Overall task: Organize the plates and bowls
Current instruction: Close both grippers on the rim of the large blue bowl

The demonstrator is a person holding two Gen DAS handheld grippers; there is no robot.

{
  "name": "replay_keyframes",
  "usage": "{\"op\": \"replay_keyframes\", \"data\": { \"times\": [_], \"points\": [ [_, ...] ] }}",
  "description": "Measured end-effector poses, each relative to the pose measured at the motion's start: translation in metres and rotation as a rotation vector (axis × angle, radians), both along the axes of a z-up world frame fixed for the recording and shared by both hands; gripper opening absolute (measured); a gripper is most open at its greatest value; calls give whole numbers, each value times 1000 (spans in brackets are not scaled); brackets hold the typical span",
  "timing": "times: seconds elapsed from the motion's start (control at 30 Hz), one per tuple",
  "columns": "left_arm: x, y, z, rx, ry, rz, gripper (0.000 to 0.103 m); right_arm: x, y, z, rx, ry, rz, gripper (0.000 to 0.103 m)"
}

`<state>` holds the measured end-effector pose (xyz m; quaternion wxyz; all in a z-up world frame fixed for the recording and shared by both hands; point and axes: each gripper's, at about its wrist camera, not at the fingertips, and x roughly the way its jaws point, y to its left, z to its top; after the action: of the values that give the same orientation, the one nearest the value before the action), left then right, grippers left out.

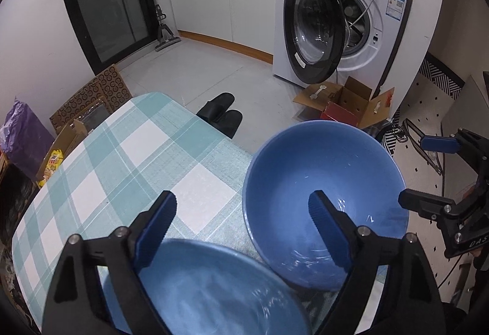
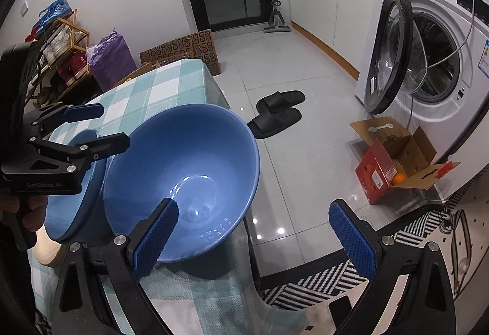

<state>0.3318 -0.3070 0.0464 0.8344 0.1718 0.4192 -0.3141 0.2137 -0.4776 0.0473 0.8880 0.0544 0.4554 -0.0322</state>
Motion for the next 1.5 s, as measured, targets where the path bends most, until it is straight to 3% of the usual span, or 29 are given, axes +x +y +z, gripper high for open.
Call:
{"op": "replay_keyframes", "data": {
  "times": [0.07,0.17,0.33,0.5,0.8,0.97,1.5],
  "points": [
    [4,-6,-4,18,17,-12,74,2,1,-3,8,2,3,101],
    [9,-13,-11,41,39,-19,66,5,2,-6,19,6,6,101],
    [10,-20,-19,62,67,-39,63,8,4,-11,38,14,20,96],
    [12,-26,-28,94,92,-43,57,11,5,-17,51,32,36,79],
    [10,-29,-33,109,109,-56,50,7,9,-18,59,29,61,72],
    [5,-32,-33,109,114,-79,44,5,13,-17,56,37,82,63],
    [1,-31,-31,104,111,-78,37,0,15,-18,62,47,90,45]
  ]
}}
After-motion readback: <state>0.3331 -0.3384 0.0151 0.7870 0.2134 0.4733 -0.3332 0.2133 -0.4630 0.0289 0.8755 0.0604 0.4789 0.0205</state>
